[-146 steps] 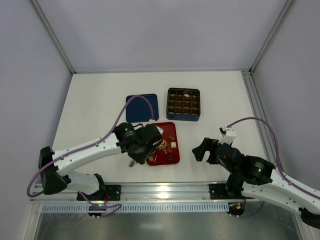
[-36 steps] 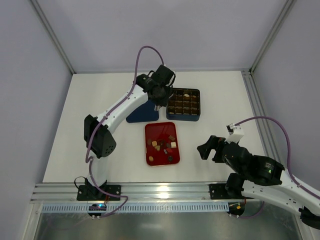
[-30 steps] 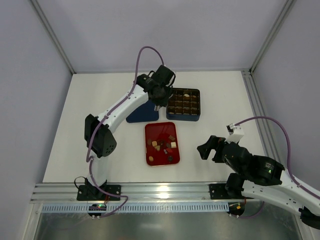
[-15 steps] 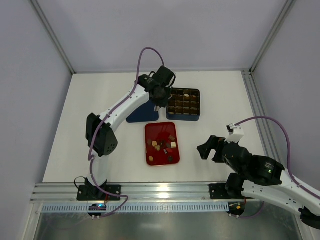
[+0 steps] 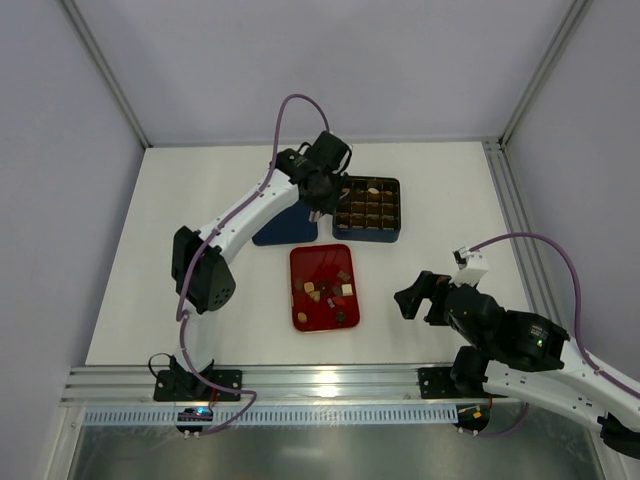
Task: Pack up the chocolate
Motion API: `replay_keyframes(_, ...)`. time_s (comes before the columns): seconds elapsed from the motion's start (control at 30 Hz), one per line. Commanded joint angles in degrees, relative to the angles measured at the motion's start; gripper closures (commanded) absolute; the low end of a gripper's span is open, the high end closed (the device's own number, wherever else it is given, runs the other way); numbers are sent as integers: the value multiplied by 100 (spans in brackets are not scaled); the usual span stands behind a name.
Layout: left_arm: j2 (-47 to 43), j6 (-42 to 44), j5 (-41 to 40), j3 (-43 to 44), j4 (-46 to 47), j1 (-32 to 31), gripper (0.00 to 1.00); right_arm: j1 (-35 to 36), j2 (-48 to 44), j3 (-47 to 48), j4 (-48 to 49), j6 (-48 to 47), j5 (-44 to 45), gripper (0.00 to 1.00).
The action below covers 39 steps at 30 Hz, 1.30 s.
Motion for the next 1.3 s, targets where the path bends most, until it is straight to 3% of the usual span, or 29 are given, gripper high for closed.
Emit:
replay_keyframes(0.0,-172,32,103,105,263,44,62,22,-67,66,99,23,108,0)
replay_keyframes(0.33,-673,-38,121,-62,289,35,62,22,-58,40,169,15,108,0)
replay_keyframes(0.6,-1709,-328,-64,-1168,465,228,61,31,-32,-48,380,-12,11,0)
replay_keyframes(0.8,-2887,-679,-406,-2477,684,1044,59,22,179,4,626,-231,-173,0)
replay_keyframes(0.97,-3520,-908,-347,-3584,1044,2184,59,13,556,137,854,-556,-375,0)
replay_keyframes(1.1,-3434,-1075,-214,-3999,1475,2916,58,13,741,137,1074,-688,-525,0)
replay_keyframes(1.27,-2933,-1006,-204,-3859,1905,3506,58,5,926,137,1320,-776,-710,0)
